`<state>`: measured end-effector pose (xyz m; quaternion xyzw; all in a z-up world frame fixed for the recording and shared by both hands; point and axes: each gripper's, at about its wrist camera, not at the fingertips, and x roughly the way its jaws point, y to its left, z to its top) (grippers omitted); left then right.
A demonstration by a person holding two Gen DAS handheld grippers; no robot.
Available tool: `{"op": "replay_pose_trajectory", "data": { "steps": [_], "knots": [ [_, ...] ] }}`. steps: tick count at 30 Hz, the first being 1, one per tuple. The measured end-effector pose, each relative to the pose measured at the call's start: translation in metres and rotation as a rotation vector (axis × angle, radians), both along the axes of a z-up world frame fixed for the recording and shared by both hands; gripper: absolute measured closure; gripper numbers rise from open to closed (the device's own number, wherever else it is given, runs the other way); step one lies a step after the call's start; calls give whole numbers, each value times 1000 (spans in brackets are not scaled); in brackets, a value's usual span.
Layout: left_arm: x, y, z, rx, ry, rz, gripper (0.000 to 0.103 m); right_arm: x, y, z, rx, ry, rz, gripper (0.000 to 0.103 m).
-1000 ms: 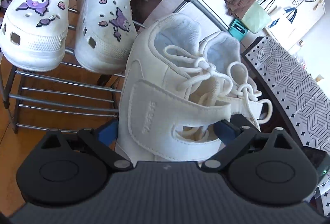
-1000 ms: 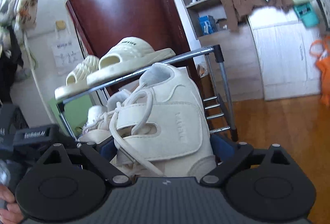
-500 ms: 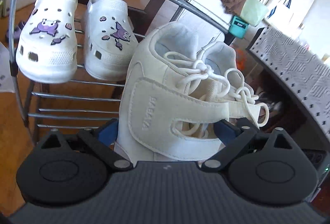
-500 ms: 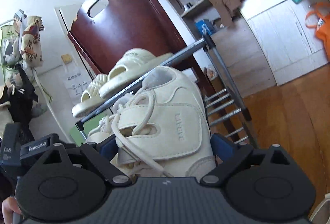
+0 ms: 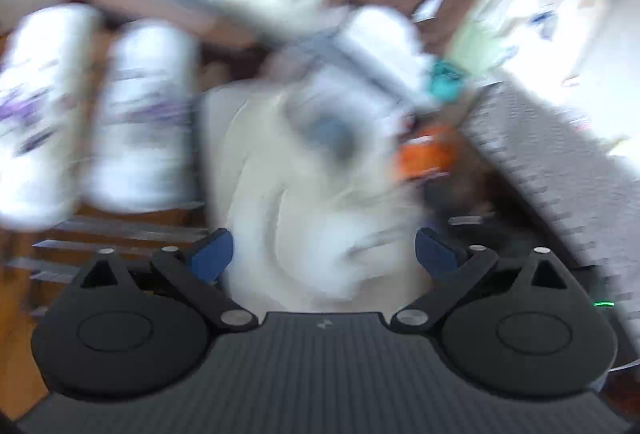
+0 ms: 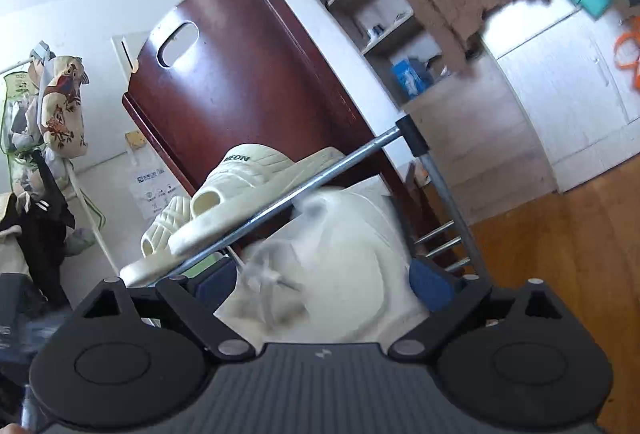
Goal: Organize scattered shoes
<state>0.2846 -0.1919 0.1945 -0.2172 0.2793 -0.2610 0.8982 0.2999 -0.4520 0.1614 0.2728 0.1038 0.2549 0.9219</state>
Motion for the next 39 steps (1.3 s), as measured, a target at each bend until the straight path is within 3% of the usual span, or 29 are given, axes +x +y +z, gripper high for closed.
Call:
{"op": "replay_pose_trajectory", "data": {
  "steps": [2,6,7,9,11,12,15,17,18,20,23,25,34,39],
  "knots": [
    [8,-5,3,47,5,58,22,17,6,3,34,35,2,36],
    [7,9,-25,44,54,18,20,11,11,-9,-8,62,-50,36],
    [-5,17,-38,82,45,11,16,0,8,-19,-2,55,-25,32],
    [-16,21,-50,129,38,-6,7,-23,2,-34,4,55,-32,4],
    [-37,20,-73,262,13,-39,0,-55,-8,-62,-12,64,-75,3],
    [-40,20,-77,289,9,-41,0,-64,-15,-77,-9,108,-91,2],
    [-50,6,-131,530,53,-34,0,-72,-36,-117,44,258,-117,2],
    [-48,4,-160,571,124,-68,0,-73,-57,-165,101,446,-156,2],
    [-44,4,-174,569,165,-81,0,-74,-60,-175,111,479,-169,2],
    [-36,7,-201,549,260,-98,0,-78,-62,-206,75,628,-179,4],
    [-27,5,-231,514,332,-136,0,-88,-56,-225,-42,703,-246,4],
    [-23,0,-247,534,357,-142,0,-91,-57,-233,-84,746,-292,4],
    [-1,-62,-328,517,386,-348,0,-130,-88,-299,-258,1007,-565,4],
    [0,-102,-352,609,340,-470,0,-138,-107,-304,-219,999,-601,11]
  ]
}}
